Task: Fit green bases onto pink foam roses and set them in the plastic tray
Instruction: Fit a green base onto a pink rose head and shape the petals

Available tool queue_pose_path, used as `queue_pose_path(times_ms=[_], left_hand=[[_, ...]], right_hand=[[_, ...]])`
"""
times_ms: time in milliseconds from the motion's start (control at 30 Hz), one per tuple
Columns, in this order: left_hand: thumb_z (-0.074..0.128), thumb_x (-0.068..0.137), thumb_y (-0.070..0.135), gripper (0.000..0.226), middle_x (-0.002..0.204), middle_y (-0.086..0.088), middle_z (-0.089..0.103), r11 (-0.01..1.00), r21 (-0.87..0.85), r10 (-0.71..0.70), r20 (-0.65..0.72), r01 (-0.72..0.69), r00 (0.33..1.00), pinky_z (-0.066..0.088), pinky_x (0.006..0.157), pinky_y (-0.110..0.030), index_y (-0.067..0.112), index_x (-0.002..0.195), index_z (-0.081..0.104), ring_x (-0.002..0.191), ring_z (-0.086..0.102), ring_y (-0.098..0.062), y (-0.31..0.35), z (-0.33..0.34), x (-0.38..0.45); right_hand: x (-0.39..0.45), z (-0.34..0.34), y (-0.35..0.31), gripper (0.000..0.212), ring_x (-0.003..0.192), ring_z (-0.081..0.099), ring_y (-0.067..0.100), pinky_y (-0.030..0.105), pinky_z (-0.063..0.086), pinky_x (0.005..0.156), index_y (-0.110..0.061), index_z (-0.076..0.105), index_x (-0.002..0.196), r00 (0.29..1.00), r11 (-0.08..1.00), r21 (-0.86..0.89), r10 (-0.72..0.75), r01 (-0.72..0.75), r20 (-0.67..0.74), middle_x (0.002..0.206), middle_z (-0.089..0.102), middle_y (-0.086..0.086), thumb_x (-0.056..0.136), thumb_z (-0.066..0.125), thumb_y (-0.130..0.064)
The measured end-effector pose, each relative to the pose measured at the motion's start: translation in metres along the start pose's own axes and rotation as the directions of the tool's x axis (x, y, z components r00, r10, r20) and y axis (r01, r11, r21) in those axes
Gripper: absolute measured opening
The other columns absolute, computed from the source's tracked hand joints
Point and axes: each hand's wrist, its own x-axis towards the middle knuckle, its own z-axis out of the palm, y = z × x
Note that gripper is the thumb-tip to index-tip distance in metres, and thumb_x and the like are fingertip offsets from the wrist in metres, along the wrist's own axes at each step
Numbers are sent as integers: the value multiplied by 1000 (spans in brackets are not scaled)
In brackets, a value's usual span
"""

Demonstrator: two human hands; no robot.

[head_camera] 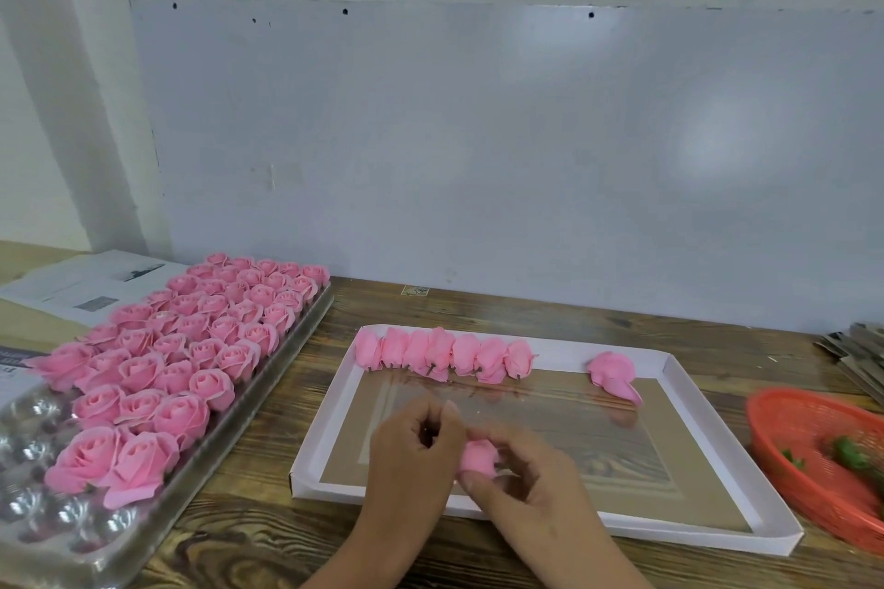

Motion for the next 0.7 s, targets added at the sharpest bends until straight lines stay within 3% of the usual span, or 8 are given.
queue_pose_path(times_ms=[133, 333, 400, 467, 533, 567, 633, 700], left_hand=[[63, 93, 18, 41, 51, 13, 54, 999, 19, 43, -13, -42, 999, 40, 54, -10, 39, 57, 56, 53, 51, 0, 2, 1, -3], [65, 92, 14, 46, 51, 14, 51, 994, 50, 98, -25, -96, 995, 39, 52, -10, 42, 56, 54, 53, 50, -1, 4, -1, -4], [64, 90, 14, 45, 50, 13, 51, 997, 36, 65, -19, -64, 998, 39, 51, -10, 39, 54, 54, 51, 49, 0, 5, -2, -4], [63, 89, 16, 39, 49, 11, 52, 1000, 22, 7, -18, -7, 1000, 39, 51, -11, 31, 53, 56, 50, 49, 1, 4, -3, -2], [64, 90, 15, 37, 52, 9, 57, 999, 33, -31, -20, 32, 999, 41, 52, -12, 20, 54, 57, 51, 51, 1, 2, -3, 0], [64, 91, 15, 37, 55, 9, 59, 999, 37, -35, -22, 36, 999, 42, 53, -12, 19, 55, 58, 53, 52, 1, 1, -3, 1], [62, 92, 15, 40, 54, 11, 57, 1000, 22, -21, -29, 21, 999, 41, 54, -11, 25, 54, 55, 53, 51, 1, 1, -2, 0], [60, 91, 18, 40, 52, 14, 53, 1000, 15, 18, -36, -17, 999, 41, 55, -10, 31, 54, 53, 53, 50, 1, 2, -2, -2]], right_hand=[[1, -2, -7, 11, 70, 68, 16, 27, 56, 67, -18, 75, 99, 997, 989, 124, 72, -76, 38, 77, 74, 8, 90, 70, -22], [4, -3, -13, 40, 58, 66, 21, 26, 54, 53, 0, 69, 90, 972, 940, 264, 179, -215, 154, 67, 69, 13, 83, 59, -38], [3, -3, -11, 36, 62, 67, 21, 27, 55, 56, -5, 70, 95, 969, 945, 238, 188, -222, 159, 75, 72, 11, 84, 63, -39], [2, -4, -9, 26, 70, 68, 11, 24, 54, 61, -29, 69, 106, 983, 985, 76, 147, -157, 113, 87, 75, 2, 84, 73, -42], [0, -6, -5, 40, 85, 65, -1, 17, 52, 68, -53, 62, 110, 994, 992, -124, 45, -33, 96, 101, 72, -16, 72, 72, -47], [-1, -6, -5, 41, 94, 63, -2, 15, 52, 71, -57, 61, 109, 996, 985, -174, 3, 12, 85, 104, 70, -20, 70, 70, -46], [-1, -5, -5, 32, 97, 63, 2, 21, 55, 76, -51, 66, 105, 999, 985, -169, -7, 15, 50, 101, 70, -19, 77, 71, -36], [-1, -3, -9, 18, 84, 68, 8, 26, 57, 74, -41, 72, 99, 998, 995, -92, 43, -39, 41, 91, 74, -10, 87, 70, -28]])
